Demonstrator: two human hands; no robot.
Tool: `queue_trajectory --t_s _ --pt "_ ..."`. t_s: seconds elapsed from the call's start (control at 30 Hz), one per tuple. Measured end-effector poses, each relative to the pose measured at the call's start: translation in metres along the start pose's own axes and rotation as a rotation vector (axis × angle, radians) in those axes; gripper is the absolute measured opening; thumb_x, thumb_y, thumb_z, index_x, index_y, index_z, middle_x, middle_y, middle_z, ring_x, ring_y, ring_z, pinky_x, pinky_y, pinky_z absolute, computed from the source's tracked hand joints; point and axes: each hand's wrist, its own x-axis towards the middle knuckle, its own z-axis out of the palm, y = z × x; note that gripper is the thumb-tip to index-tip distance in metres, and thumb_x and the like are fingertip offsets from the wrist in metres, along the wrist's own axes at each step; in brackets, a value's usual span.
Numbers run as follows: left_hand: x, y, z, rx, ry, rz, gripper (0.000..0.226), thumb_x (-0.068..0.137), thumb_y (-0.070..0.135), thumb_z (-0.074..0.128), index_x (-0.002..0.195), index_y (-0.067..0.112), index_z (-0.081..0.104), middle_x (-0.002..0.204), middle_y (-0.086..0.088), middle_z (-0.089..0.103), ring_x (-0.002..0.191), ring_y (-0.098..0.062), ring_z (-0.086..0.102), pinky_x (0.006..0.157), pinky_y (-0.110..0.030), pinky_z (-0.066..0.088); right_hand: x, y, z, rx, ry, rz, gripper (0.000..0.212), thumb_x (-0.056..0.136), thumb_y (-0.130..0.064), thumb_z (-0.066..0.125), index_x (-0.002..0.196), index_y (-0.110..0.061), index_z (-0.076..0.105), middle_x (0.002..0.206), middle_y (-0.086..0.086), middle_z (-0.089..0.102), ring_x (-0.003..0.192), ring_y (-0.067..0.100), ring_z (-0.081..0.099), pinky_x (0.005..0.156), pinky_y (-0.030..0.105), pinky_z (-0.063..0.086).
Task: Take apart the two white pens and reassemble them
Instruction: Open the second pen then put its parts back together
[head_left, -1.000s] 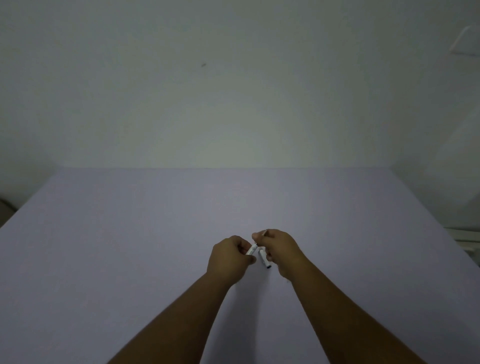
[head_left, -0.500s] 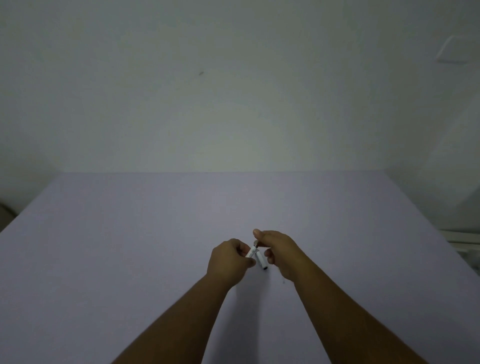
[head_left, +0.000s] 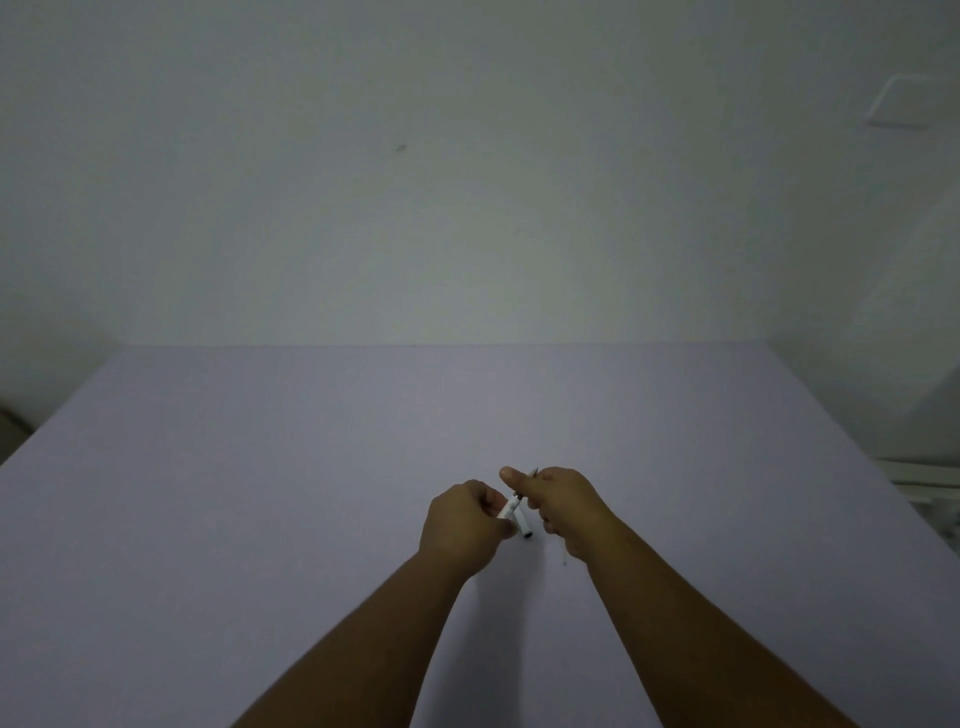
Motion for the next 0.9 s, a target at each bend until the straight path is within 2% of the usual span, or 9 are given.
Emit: queue_trajectory --t_s 0.1,0.17,0.3,0.43,0.5,0.6,0.73,0.83,0.9 --pt "0.0005 -0.0009 -0.0019 -0.021 0.006 -0.017 0.018 0.075 0.013 0.076 0.079 0.021 0.06 0.068 0.013 0.056 0.061 0.0 0.051 0.053 -0.016 0.037 -0.0013 0.0016 -0.0018 0.248 -0.085 -0.029 0.023 0.086 -0.03 0.063 0.075 -0.01 0.063 0.084 0.012 0.058 0.059 0.013 0.04 0.06 0.027 0.038" --pt "0.0014 0.0001 -0.0027 -0.012 0.004 -0.016 0.019 0.075 0.014 0.076 0.078 0.022 0.06 0.068 0.013 0.055 0.061 0.0 0.05 0.053 -0.016 0.037 -0.0017 0.0018 -0.0035 0.254 -0.076 -0.051 0.016 0.086 -0.02 0.064 0.073 -0.01 0.065 0.08 0.013 0.058 0.056 0.013 0.04 0.057 0.025 0.036" --pt "0.0022 0.0025 -0.002 0.011 -0.006 -0.008 0.021 0.076 0.014 0.076 0.075 0.024 0.057 0.068 0.013 0.055 0.061 -0.001 0.049 0.053 -0.016 0.037 0.0033 -0.0008 -0.001 0.02 0.026 0.009 0.037 0.081 -0.045 0.066 0.067 -0.012 0.058 0.068 0.003 0.055 0.054 0.014 0.041 0.056 0.026 0.037" --pt "0.003 0.0029 -0.0031 -0.018 -0.009 -0.021 0.02 0.076 0.013 0.076 0.077 0.022 0.059 0.068 0.012 0.055 0.06 -0.001 0.05 0.053 -0.016 0.038 -0.0006 -0.0024 -0.0028 0.239 -0.069 -0.017 0.012 0.084 -0.015 0.064 0.073 -0.01 0.065 0.072 0.007 0.056 0.057 0.013 0.041 0.054 0.024 0.037" --pt "0.003 0.004 -0.0028 -0.011 -0.014 -0.019 0.019 0.076 0.013 0.076 0.078 0.022 0.059 0.068 0.012 0.055 0.06 -0.001 0.05 0.053 -0.016 0.037 0.0003 -0.0045 -0.003 0.116 -0.02 -0.002 0.019 0.083 -0.024 0.067 0.073 -0.009 0.063 0.067 0.004 0.055 0.053 0.014 0.04 0.054 0.025 0.037" --pt "0.0029 0.0046 -0.0031 -0.023 -0.022 -0.028 0.021 0.076 0.012 0.075 0.075 0.023 0.058 0.069 0.011 0.055 0.061 -0.003 0.05 0.054 -0.017 0.039 0.0015 -0.0075 -0.0027 -0.013 -0.003 0.041 0.038 0.081 -0.046 0.066 0.082 -0.008 0.062 0.08 0.003 0.06 0.059 0.014 0.044 0.062 0.028 0.041" --pt "0.0028 0.0049 -0.0034 -0.012 -0.017 -0.032 0.019 0.076 0.013 0.076 0.077 0.022 0.059 0.069 0.011 0.056 0.063 -0.005 0.052 0.053 -0.016 0.038 -0.0006 -0.0049 -0.0046 0.134 -0.087 -0.014 0.014 0.084 -0.026 0.066 0.084 -0.012 0.066 0.081 0.005 0.06 0.065 0.014 0.047 0.063 0.028 0.042" --pt "0.0015 0.006 -0.0016 0.008 -0.024 -0.029 0.018 0.076 0.013 0.076 0.078 0.02 0.06 0.07 0.01 0.056 0.068 -0.01 0.054 0.054 -0.016 0.039 -0.0006 -0.0054 -0.0041 -0.055 -0.006 0.007 0.035 0.082 -0.04 0.066 0.092 -0.006 0.064 0.079 0.002 0.06 0.068 0.017 0.05 0.071 0.032 0.044" --pt "0.0011 0.0052 -0.0017 0.001 -0.027 -0.033 0.022 0.076 0.013 0.076 0.073 0.024 0.057 0.068 0.011 0.055 0.064 -0.006 0.053 0.054 -0.016 0.039 -0.0011 -0.0057 -0.0048 -0.044 -0.029 0.018 0.039 0.082 -0.046 0.064 0.089 -0.008 0.064 0.082 0.001 0.06 0.067 0.015 0.048 0.069 0.03 0.043"
